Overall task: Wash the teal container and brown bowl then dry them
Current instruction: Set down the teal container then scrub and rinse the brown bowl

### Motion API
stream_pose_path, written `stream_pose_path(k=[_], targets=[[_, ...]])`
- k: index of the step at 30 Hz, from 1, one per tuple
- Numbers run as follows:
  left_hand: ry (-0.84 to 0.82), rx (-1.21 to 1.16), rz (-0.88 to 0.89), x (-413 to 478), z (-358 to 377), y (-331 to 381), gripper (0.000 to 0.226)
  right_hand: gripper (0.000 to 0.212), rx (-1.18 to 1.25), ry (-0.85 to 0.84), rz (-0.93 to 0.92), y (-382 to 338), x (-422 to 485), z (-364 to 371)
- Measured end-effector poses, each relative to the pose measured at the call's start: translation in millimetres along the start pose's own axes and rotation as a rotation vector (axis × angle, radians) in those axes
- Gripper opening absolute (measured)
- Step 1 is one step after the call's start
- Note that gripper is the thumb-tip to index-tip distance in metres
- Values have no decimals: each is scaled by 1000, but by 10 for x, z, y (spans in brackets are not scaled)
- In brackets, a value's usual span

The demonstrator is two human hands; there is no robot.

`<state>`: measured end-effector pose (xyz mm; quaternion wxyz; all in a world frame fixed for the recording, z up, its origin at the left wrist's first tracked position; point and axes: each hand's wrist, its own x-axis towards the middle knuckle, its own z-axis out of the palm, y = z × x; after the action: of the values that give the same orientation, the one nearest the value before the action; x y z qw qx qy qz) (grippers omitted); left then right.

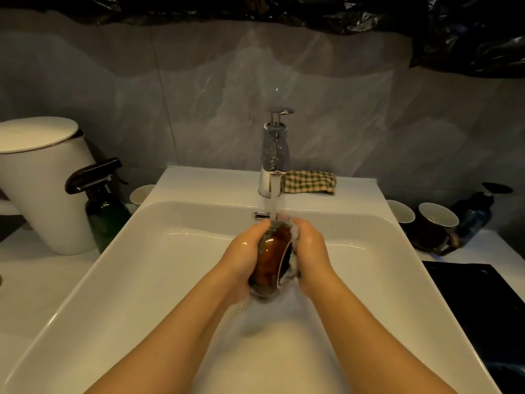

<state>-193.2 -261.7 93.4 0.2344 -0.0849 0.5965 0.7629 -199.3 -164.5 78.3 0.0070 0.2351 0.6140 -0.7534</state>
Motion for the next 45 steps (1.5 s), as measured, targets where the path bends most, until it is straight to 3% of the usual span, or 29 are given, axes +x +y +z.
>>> stream_pose_path(k=[1, 2, 4, 7, 9, 11, 13, 17, 19, 23, 25, 28, 31, 34, 36, 38, 41, 45], targets=[[27, -66, 14, 7, -20, 8, 38, 28, 23, 5, 105, 48, -25, 26], [49, -151, 27, 30, -45, 17, 39, 29, -6, 4, 90, 130, -42, 71], [96, -307, 42, 72, -77, 41, 42, 27, -98, 28, -158, 303, -150, 221], [141, -368, 71, 64, -87, 44, 39, 44, -300, -68, -509, 397, -335, 352], [79, -252, 105, 3, -78, 5, 29, 49, -519, -19, -762, 353, -344, 374], [16, -101, 105, -17, -70, -41, 28, 46, -578, 35, -862, 299, -300, 321], [-41, -1, 49, -16, -53, -32, 32, 34, -440, 6, -712, 196, -245, 227], [-71, 97, 10, -20, -103, 52, 33, 18, -21, -13, -112, -90, -108, 98], [-72, 23, 2, -23, -166, 84, 35, 30, 134, -67, 132, -85, -132, 52], [-143, -292, -16, 98, -272, 94, 46, 16, 325, -178, 220, 109, -73, 9], [-95, -383, -44, 161, -304, 81, 42, 28, 413, -189, 285, 138, -44, -2], [57, -386, -97, 242, -326, 25, 35, 48, 427, -257, 278, 83, -66, -46], [196, -228, -98, 280, -306, -37, 37, 33, 370, -258, 195, -5, -122, -95], [14, -23, -167, 198, -195, -58, 50, 24, 189, -80, -13, -31, -151, -72], [-104, -94, -256, 136, -157, -73, 54, 28, -136, 21, -190, 19, -199, -22], [-160, -229, -344, 130, -163, -98, 65, 30, -332, 0, -265, 70, -250, 36], [-197, -357, -379, 150, -210, -95, 57, 29, -303, -35, -290, 57, -280, 90], [-239, -355, -368, 148, -214, -104, 50, 23, -373, 276, -518, 3, -230, 17]])
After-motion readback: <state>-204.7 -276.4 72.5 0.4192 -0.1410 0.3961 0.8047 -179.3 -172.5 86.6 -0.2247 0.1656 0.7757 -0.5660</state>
